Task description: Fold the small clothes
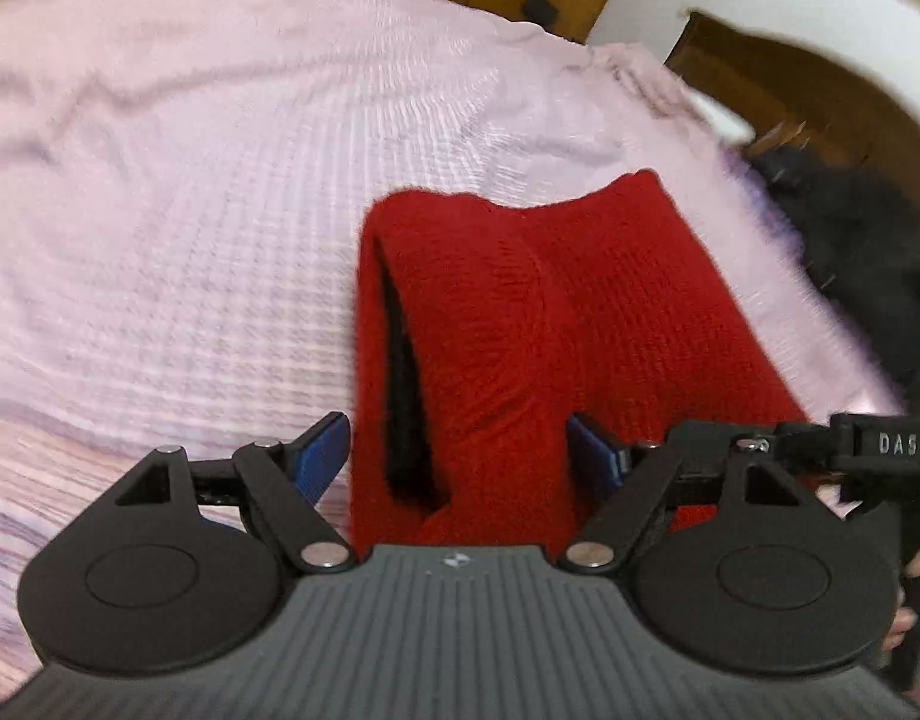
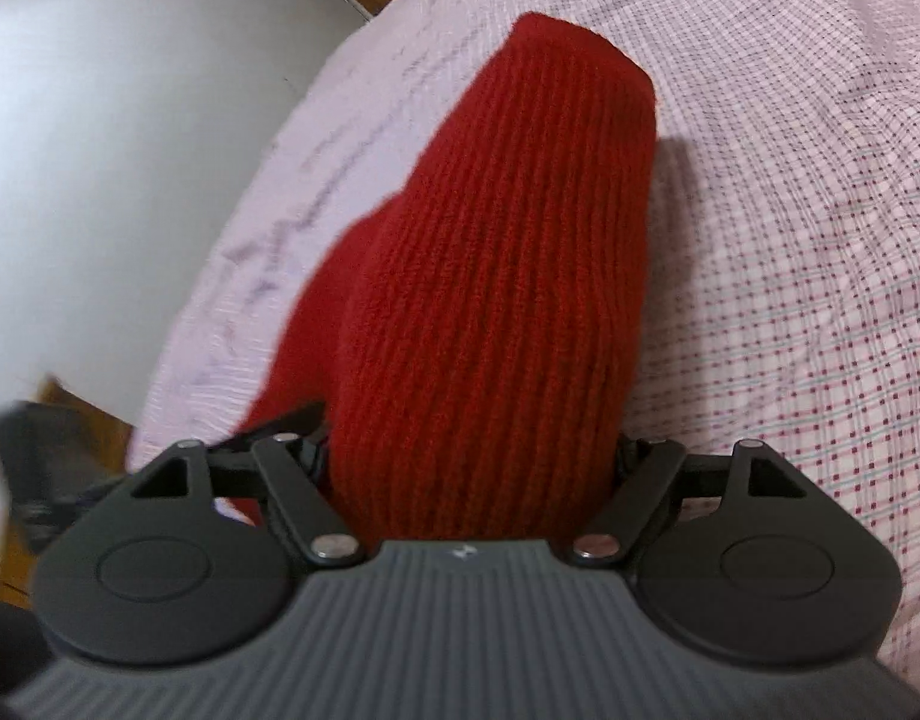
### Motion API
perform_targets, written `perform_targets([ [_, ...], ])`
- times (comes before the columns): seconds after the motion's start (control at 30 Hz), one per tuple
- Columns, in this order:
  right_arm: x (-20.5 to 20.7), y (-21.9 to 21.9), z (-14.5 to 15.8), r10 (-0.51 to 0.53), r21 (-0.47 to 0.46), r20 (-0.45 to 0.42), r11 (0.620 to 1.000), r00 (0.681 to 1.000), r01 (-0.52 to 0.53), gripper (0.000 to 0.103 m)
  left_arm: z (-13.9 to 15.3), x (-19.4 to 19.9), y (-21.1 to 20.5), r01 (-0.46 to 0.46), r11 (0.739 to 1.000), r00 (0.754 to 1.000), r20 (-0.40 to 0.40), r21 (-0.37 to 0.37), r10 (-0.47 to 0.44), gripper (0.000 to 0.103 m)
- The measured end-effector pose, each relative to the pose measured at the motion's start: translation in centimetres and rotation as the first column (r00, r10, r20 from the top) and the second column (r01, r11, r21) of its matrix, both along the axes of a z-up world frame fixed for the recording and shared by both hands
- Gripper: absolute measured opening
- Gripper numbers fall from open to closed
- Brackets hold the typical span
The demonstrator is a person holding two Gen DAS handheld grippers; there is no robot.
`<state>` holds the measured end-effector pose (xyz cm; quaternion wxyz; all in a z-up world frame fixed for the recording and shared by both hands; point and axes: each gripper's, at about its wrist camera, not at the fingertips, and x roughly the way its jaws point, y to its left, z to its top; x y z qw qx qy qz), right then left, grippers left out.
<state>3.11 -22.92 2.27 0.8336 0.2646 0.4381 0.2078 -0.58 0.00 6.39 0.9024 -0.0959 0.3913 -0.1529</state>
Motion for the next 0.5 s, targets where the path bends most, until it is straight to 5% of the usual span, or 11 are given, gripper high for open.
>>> perform_targets([
  [0.13,-0.8,0.6,-0.5,0.015,-0.051,0.073,0.999,0.997,-0.011,0.083,0.6,-1.5,-1.7,-0.011,0.987,0.996,0.093,0.162,-0.004,0.087],
  [0.23,-1.0,2.6,0.2,0.098,-0.195,0.173,0.979,0.980,-0.064,0.085,0.3,-1.5,-1.9,-0.039,0.979,0.994,0.107,0.201,0.018,0.091],
  [0.3,-0.9,3.3,0.2,0.136,-0.249,0.212,0.965,0.968,-0.081,0.086,-0.2,-1.6,-1.4,-0.063,0.983,0.996,0.080,0.175,0.050,0.095],
  [0.5,-0.9,0.6,-0.9,0.037,-0.099,0.140,0.995,0.989,-0.024,0.091,-1.0,-0.6,0.0,-0.108,0.993,0.994,0.017,0.047,0.107,0.102],
])
